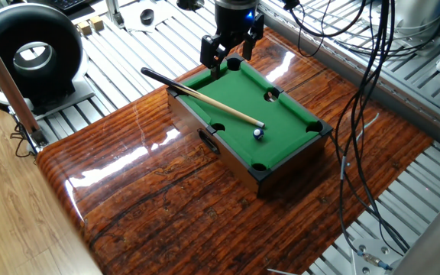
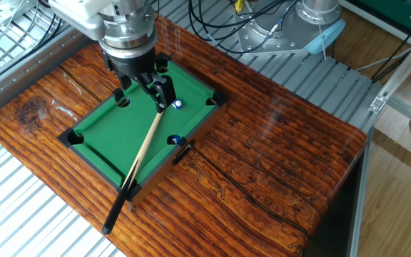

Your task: Hit the pool ball

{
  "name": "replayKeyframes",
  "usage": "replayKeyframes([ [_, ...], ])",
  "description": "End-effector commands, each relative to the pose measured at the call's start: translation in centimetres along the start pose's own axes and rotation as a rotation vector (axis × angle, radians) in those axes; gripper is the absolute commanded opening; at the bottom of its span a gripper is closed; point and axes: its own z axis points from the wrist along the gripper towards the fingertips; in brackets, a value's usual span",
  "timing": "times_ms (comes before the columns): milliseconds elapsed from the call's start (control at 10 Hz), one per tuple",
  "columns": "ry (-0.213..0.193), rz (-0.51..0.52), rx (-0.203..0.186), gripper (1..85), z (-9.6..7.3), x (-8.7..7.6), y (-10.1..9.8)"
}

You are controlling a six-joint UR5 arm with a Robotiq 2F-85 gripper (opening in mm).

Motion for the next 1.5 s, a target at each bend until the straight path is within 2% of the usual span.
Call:
replayKeyframes([
  [0, 0.0, 0.0, 0.0, 84.0, 0.0, 0.0, 0.2],
  [100, 0.048, -0.137, 0.029, 1.0, 0.0, 1.2, -0.6],
  [300, 0.036, -0.141, 0.017, 1.0, 0.5, 0.8, 0.0],
  [1400, 0.029, -0.146, 0.026, 1.0, 0.8, 0.7, 0.1],
])
